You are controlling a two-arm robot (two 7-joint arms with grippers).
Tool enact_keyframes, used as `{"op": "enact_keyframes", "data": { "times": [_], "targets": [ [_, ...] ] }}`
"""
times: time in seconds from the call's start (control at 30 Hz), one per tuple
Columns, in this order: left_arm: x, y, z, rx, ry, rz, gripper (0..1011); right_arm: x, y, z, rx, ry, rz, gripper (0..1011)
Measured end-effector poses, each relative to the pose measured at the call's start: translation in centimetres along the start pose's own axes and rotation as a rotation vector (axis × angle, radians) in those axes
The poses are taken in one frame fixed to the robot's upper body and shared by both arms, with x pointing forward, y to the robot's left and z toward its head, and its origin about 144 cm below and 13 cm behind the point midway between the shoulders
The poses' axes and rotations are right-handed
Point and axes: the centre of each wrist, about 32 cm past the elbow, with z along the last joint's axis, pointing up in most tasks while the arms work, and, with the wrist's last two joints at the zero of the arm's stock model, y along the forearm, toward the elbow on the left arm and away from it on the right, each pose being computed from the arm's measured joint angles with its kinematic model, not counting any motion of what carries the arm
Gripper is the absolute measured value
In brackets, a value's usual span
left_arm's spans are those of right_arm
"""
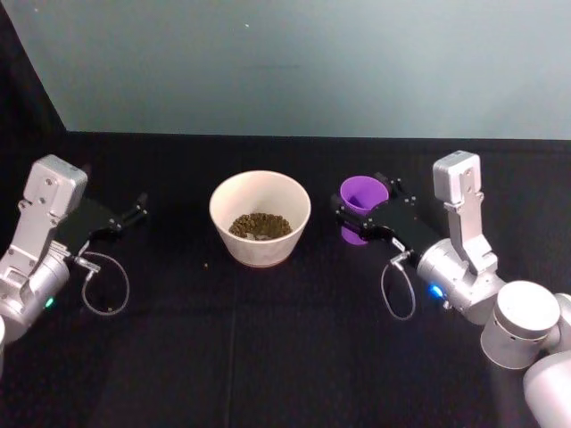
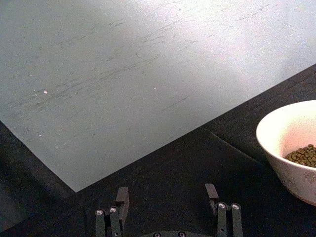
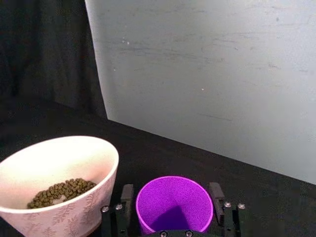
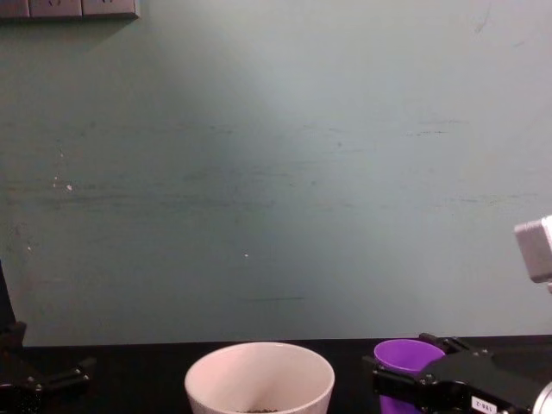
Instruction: Pick up the cup and pour the mung beans from the cup into the bowl.
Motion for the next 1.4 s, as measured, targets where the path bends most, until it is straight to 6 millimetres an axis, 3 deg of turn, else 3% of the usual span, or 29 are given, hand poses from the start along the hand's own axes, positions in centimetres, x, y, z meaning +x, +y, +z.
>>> {"op": "enact_keyframes", "data": {
  "times": [0.07, 0.27, 0.7, 1.03, 1.4],
  "targets": [
    [0.0, 0.0, 0.0, 0.000, 0.000, 0.000, 1000, 0.0, 0.0, 0.1, 0.005, 0.002, -0.001, 1004],
    [0.0, 0.0, 0.0, 0.000, 0.000, 0.000, 1000, -0.2, -0.2, 0.6, 0.025, 0.000, -0.008, 1004],
    [0.0, 0.0, 0.0, 0.000, 0.000, 0.000, 1000, -1.2, -0.9, 3.8, 0.109, -0.055, -0.062, 1004],
    [0.0, 0.0, 0.0, 0.000, 0.000, 0.000, 1000, 1.6, -2.8, 5.5, 0.102, -0.120, -0.192, 1004],
    [0.0, 0.0, 0.0, 0.000, 0.000, 0.000, 1000, 3.7, -4.6, 4.8, 0.015, -0.162, -0.304, 1004]
  ]
}}
